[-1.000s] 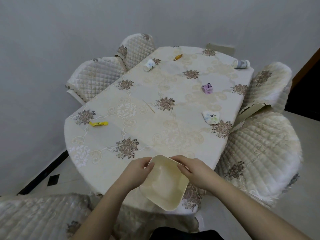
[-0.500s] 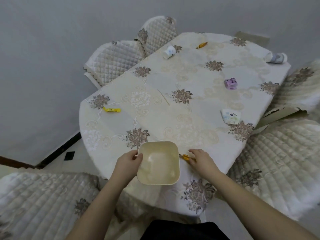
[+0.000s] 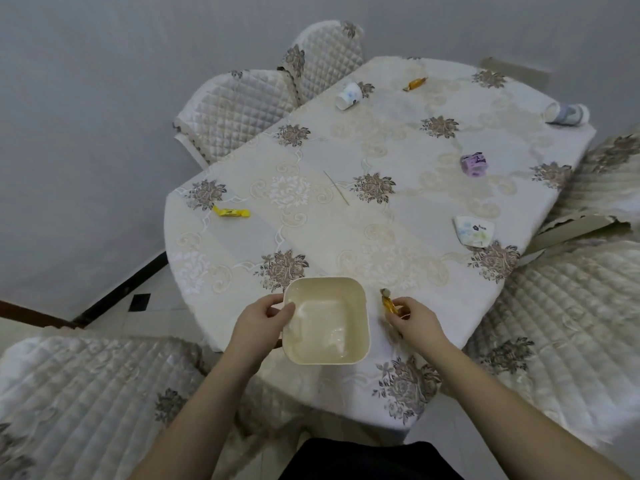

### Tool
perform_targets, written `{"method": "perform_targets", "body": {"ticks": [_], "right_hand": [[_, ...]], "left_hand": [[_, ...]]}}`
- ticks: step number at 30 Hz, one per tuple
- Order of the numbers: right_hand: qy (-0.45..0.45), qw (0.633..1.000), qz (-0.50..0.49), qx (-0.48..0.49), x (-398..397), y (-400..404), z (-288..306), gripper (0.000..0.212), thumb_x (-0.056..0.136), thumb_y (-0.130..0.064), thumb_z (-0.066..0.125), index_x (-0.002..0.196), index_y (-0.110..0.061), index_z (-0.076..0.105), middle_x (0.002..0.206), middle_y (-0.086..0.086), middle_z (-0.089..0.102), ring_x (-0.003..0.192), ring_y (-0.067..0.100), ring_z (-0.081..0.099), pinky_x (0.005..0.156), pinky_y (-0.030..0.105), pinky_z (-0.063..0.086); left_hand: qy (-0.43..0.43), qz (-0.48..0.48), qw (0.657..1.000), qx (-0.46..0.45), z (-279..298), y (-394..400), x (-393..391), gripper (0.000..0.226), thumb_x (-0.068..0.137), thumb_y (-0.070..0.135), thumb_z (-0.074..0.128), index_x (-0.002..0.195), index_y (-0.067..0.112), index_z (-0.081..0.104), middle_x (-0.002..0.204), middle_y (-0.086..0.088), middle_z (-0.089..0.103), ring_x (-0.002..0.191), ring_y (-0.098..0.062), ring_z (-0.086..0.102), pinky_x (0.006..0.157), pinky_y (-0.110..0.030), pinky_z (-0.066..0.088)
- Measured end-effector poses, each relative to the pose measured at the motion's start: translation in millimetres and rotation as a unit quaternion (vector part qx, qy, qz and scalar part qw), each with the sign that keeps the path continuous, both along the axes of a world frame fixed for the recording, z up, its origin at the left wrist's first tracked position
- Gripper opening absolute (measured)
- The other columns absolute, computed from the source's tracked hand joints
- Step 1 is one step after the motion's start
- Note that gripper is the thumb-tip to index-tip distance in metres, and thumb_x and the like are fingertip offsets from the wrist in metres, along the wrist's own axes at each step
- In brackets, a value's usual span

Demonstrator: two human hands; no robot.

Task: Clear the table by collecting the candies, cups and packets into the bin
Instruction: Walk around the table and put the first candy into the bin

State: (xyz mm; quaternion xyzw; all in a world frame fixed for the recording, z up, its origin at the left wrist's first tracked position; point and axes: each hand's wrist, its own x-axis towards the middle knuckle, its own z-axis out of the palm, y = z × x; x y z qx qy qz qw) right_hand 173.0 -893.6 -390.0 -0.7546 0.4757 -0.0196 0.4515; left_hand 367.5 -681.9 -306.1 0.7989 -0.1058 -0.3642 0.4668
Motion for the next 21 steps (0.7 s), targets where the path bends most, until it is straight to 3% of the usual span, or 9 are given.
{"method": "perform_targets", "body": {"ticks": [4,7,9,14,21], "right_hand": [[-0.128,0.983,-0.09,0.092,-8.6,8.7,39.8,0.017,0.085,-0.034,0.065,0.098,-0.022,0.07,0.073,-0.003,0.064,0.068,0.014,0.058,0.079,0.045,0.052],[-0.184,0.974,-0.104,0.079,-8.1,14.6,81.4,0.009,0.085,-0.035,0.066,0.093,-0.033,0.069,0.069,-0.009,0.064,0.067,0.01,0.061,0.077,0.039,0.054],[-0.178,0.981,-0.069,0.031,-8.4,22.0,106.2,0.009,0.085,-0.035,0.064,0.093,-0.039,0.065,0.071,-0.01,0.067,0.063,0.006,0.062,0.067,0.03,0.051],[-0.134,0.988,0.071,-0.026,1.9,65.8,137.4,0.015,0.082,-0.029,0.07,0.096,-0.035,0.065,0.075,-0.004,0.064,0.055,0.006,0.059,0.054,0.021,0.048],[-0.064,0.971,0.169,-0.154,21.9,93.7,154.2,0.034,0.085,-0.046,0.061,0.115,-0.03,0.06,0.093,-0.014,0.06,0.086,0.001,0.059,0.08,0.028,0.051]], "left_hand": [[0.03,-0.013,0.999,-0.03,-1.3,1.5,-0.7,0.02,0.092,0.018,0.069,0.109,0.026,0.067,0.087,-0.01,0.071,0.078,-0.017,0.072,0.06,-0.029,0.06],[0.036,-0.018,0.998,-0.043,-1.6,4.4,2.0,0.022,0.091,0.017,0.071,0.11,0.027,0.066,0.086,-0.008,0.07,0.075,-0.014,0.072,0.061,-0.03,0.06],[0.043,-0.025,0.998,-0.047,-1.5,5.5,3.2,0.024,0.09,0.019,0.072,0.112,0.025,0.065,0.088,-0.01,0.07,0.078,-0.016,0.072,0.062,-0.031,0.061],[0.078,-0.043,0.994,-0.068,2.5,8.9,0.0,0.026,0.09,0.021,0.073,0.113,0.021,0.063,0.089,-0.012,0.069,0.075,-0.017,0.071,0.061,-0.034,0.062],[0.097,-0.056,0.988,-0.104,7.4,27.6,3.4,0.025,0.09,0.017,0.072,0.114,0.016,0.063,0.086,-0.013,0.068,0.066,-0.011,0.07,0.054,-0.028,0.057]]}}
